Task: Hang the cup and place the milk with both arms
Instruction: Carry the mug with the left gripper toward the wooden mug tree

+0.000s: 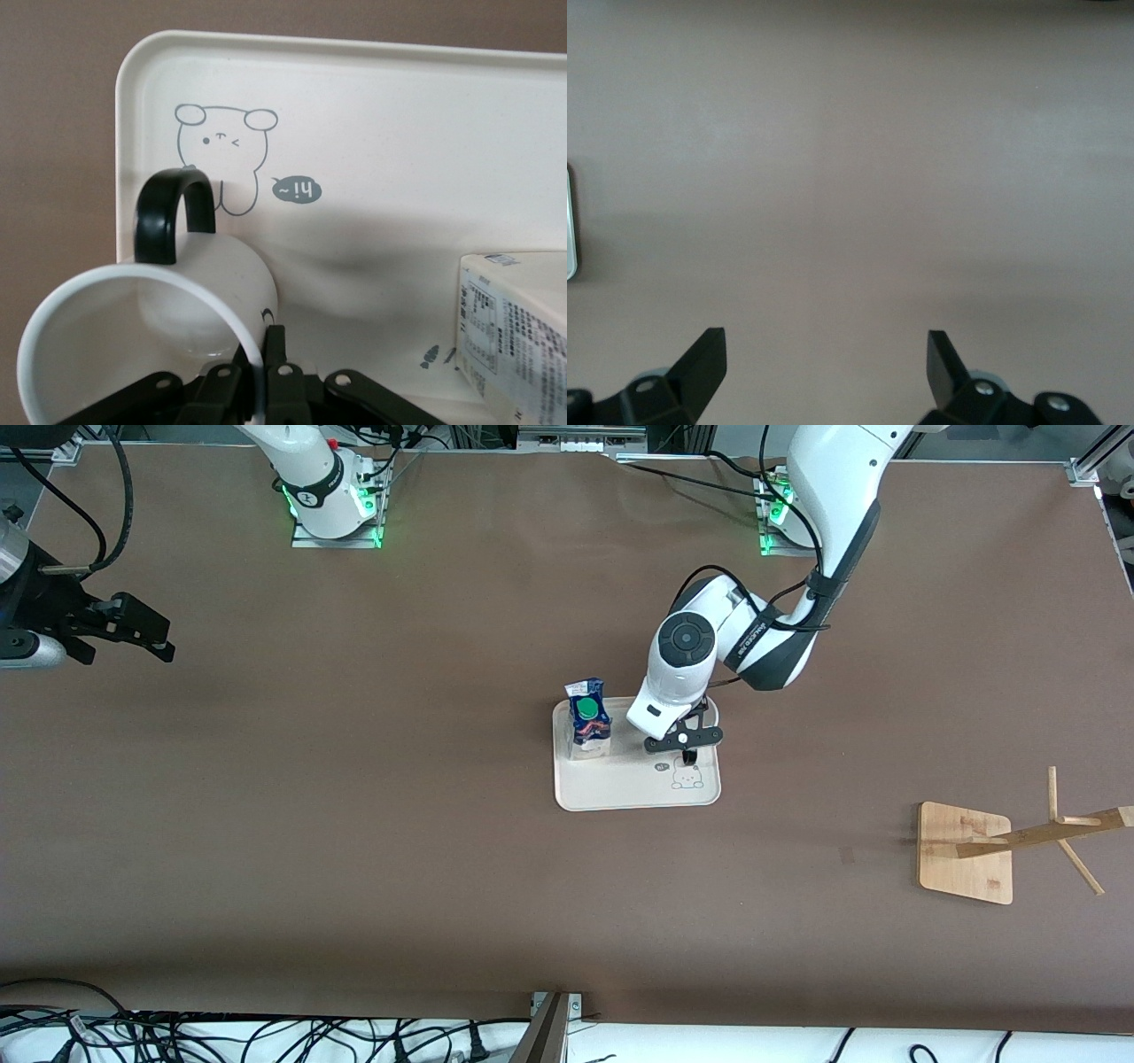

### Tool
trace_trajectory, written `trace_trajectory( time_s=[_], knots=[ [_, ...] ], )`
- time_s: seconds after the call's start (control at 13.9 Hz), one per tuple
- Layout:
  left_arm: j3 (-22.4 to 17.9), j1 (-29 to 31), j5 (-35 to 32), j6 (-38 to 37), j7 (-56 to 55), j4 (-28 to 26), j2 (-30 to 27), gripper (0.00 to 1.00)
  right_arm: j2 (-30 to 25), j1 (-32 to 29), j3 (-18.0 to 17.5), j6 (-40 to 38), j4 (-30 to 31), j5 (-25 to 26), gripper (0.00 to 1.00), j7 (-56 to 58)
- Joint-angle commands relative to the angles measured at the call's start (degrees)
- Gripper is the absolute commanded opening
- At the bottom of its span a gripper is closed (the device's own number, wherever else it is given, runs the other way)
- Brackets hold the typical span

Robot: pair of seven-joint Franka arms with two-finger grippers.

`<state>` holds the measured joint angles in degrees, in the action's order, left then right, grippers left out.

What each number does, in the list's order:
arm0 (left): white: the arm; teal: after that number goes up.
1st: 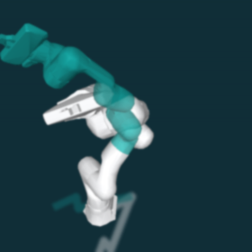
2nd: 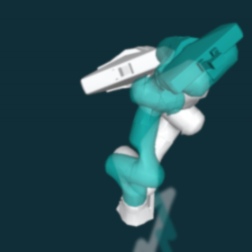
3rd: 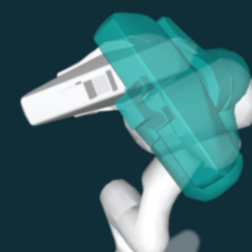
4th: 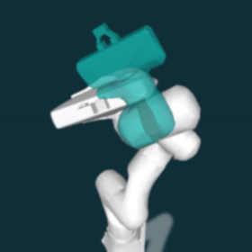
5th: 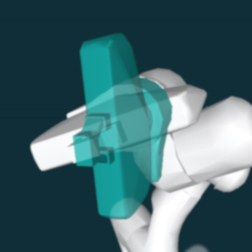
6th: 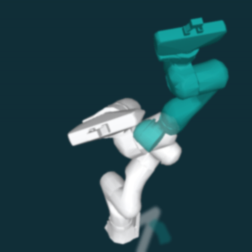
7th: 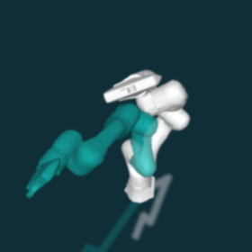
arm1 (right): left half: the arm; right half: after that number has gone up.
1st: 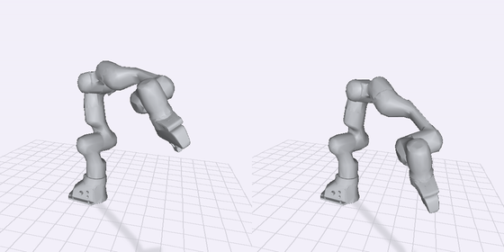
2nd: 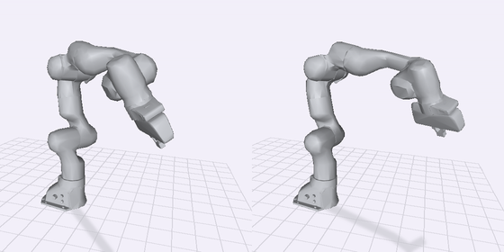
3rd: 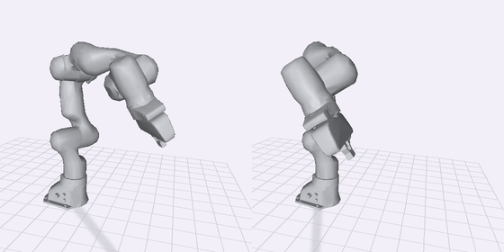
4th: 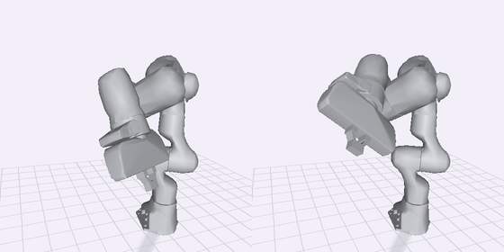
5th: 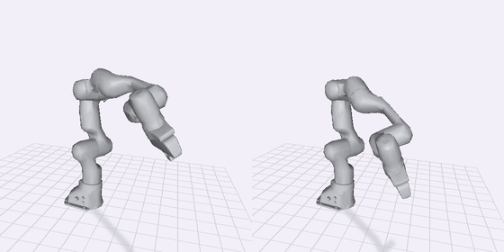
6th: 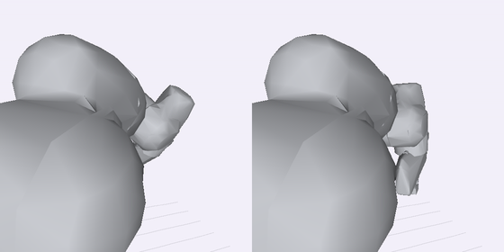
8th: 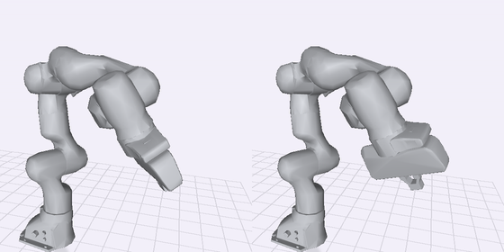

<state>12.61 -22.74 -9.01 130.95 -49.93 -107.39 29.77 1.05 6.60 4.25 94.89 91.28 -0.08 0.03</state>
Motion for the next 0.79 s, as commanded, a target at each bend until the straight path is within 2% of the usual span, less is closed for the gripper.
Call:
trace_trajectory(
  time_s=[0.0,0.14,0.43,0.72],
  knots=[
    [-0.39,-0.20,-1.54,-1.05,0.01,0.43,-2.95,0.00,0.45,-0.44,-0.30,-0.32,-1.11,-0.88,1.00,-0.38],
    [-1.09,0.85,-1.71,-4.37,1.15,1.91,-6.37,0.00,0.45,-0.44,-0.30,-0.32,-1.11,-0.88,1.00,-0.38],
    [-0.83,9.45,-1.71,-18.60,13.24,11.48,-10.86,0.00,0.45,-0.44,-0.30,-0.32,-1.11,-0.88,1.00,-0.38],
    [-1.00,17.27,-1.71,-23.02,26.60,17.46,-13.33,0.00,0.36,-0.36,-0.30,-0.32,-1.11,-0.80,1.00,-0.38]
  ],
)
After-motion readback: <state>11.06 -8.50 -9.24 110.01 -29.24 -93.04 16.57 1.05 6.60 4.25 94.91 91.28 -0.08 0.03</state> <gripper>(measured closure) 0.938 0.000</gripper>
